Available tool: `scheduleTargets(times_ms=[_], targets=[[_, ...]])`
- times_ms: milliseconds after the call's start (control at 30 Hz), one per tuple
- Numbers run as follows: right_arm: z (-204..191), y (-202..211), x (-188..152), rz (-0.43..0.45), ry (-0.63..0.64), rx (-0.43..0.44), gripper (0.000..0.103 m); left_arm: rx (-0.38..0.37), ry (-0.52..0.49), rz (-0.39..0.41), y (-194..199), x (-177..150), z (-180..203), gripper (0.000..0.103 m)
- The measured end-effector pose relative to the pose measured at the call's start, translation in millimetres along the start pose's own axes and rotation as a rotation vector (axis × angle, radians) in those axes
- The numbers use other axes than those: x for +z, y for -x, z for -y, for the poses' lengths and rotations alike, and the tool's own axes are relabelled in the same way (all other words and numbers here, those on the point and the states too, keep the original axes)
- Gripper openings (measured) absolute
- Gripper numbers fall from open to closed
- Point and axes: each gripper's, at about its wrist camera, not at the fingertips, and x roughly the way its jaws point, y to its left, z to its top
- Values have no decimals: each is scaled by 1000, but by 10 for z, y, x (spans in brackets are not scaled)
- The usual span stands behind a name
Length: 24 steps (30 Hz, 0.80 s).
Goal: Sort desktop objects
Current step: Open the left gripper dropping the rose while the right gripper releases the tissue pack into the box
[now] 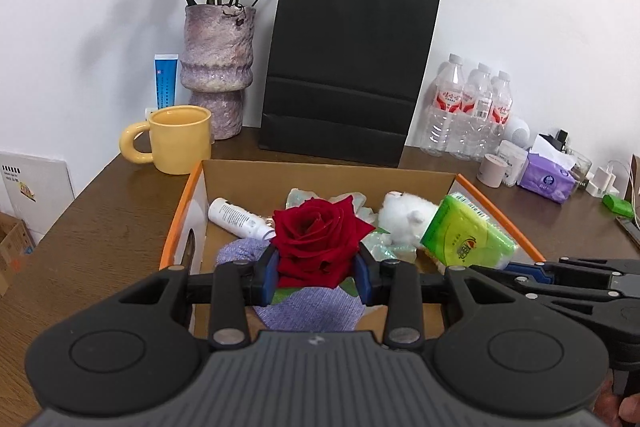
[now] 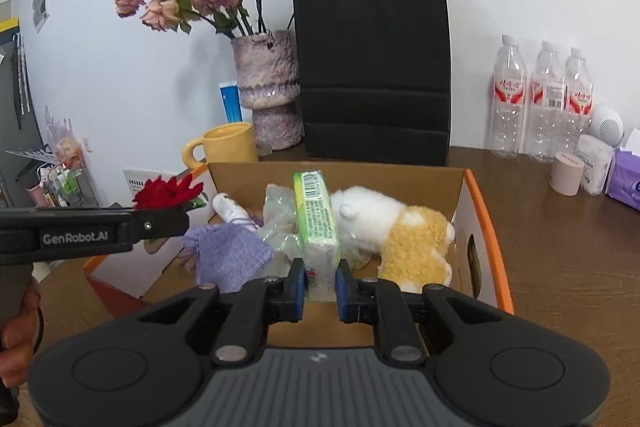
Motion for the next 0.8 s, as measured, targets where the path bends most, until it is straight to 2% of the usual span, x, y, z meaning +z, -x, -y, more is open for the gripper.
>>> scheduleTargets(times_ms=[367, 500, 533, 567, 600, 667, 800], targets=[[25, -39, -42, -24, -19, 11, 17, 23, -14, -21, -83, -35, 16, 38], [35, -45, -49, -35, -25, 16, 18, 30, -23, -28, -97, -47, 36, 42], [32, -44, -49, -36, -26, 11, 25, 31, -23, -31, -103, -50, 39, 43], [31, -41, -50, -35, -27, 7, 35, 33, -21, -35, -109, -54, 39, 50], [32, -40, -50, -34, -28, 4, 42, 33, -15, -37, -112, -56, 39, 67], [35, -34, -56, -29, -30, 5, 66, 37, -5, -33, -107, -63, 38, 96], [40, -24, -67, -20, -33, 11, 77, 50, -3, -1, -53, -69, 41, 103]])
